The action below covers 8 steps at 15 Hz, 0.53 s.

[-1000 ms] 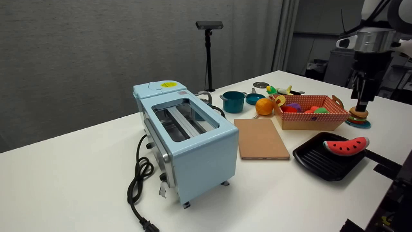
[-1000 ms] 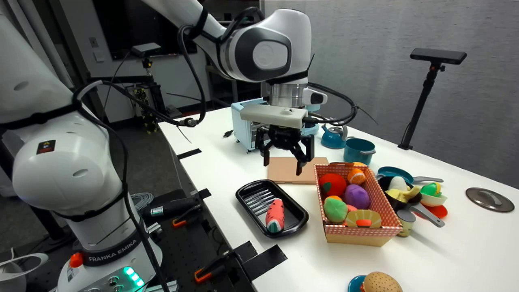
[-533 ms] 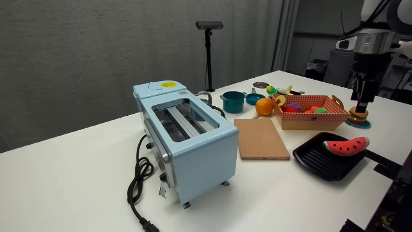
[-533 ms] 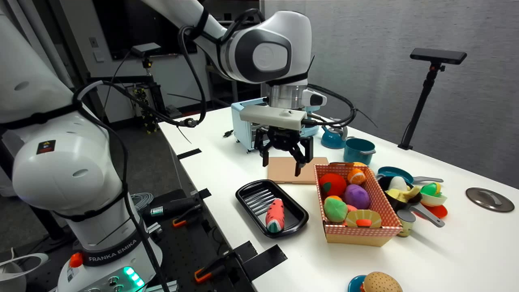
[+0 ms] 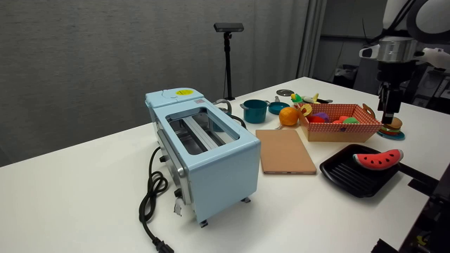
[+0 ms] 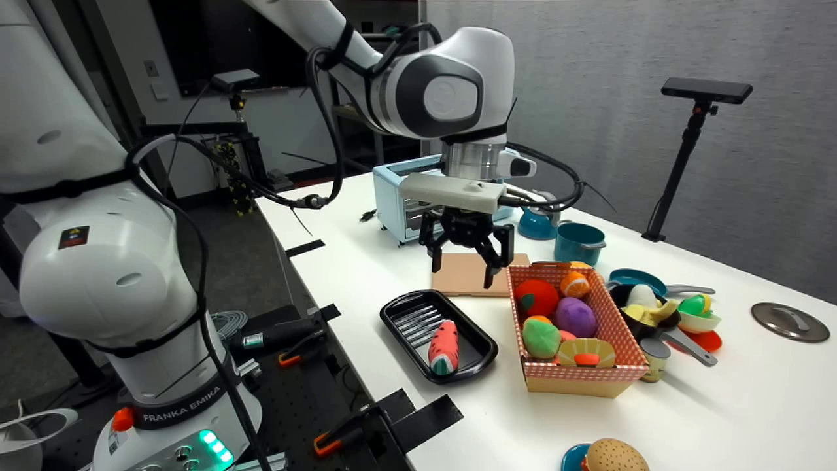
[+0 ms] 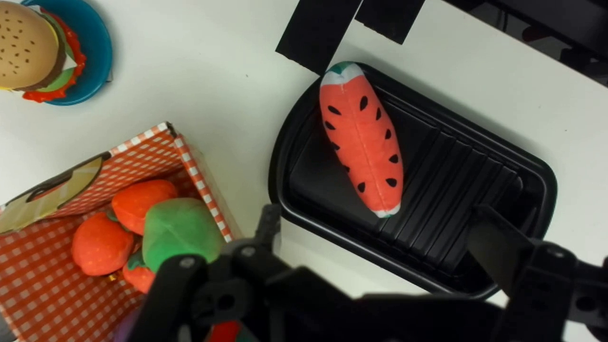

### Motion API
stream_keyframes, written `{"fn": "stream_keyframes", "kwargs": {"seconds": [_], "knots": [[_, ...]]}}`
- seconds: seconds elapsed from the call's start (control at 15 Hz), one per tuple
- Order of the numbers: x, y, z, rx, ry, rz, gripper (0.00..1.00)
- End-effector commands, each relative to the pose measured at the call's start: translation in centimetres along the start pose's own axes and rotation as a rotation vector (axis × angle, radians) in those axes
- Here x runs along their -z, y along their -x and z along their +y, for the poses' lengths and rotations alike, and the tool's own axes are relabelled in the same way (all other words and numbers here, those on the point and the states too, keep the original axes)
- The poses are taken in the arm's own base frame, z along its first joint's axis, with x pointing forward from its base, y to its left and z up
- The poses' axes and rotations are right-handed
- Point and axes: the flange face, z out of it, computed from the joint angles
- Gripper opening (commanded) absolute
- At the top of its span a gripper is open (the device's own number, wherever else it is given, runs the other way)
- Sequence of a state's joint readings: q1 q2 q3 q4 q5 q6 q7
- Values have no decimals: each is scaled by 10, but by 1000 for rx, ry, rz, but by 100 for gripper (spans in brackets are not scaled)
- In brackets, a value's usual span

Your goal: Put the object in the black tray into the brown box

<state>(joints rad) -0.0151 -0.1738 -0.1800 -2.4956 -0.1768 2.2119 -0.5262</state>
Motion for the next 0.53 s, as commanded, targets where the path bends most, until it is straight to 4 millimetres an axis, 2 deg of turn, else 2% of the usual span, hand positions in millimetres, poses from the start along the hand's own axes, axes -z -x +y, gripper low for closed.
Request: {"fn": "stream_keyframes", "kwargs": {"seconds": [0.0, 0.27, 0.47], "knots": [[-37, -38, 22, -13, -42, -99, 100], [-76, -68, 37, -20, -69, -204, 100], [-102, -85, 29, 9, -92, -295, 100]]}}
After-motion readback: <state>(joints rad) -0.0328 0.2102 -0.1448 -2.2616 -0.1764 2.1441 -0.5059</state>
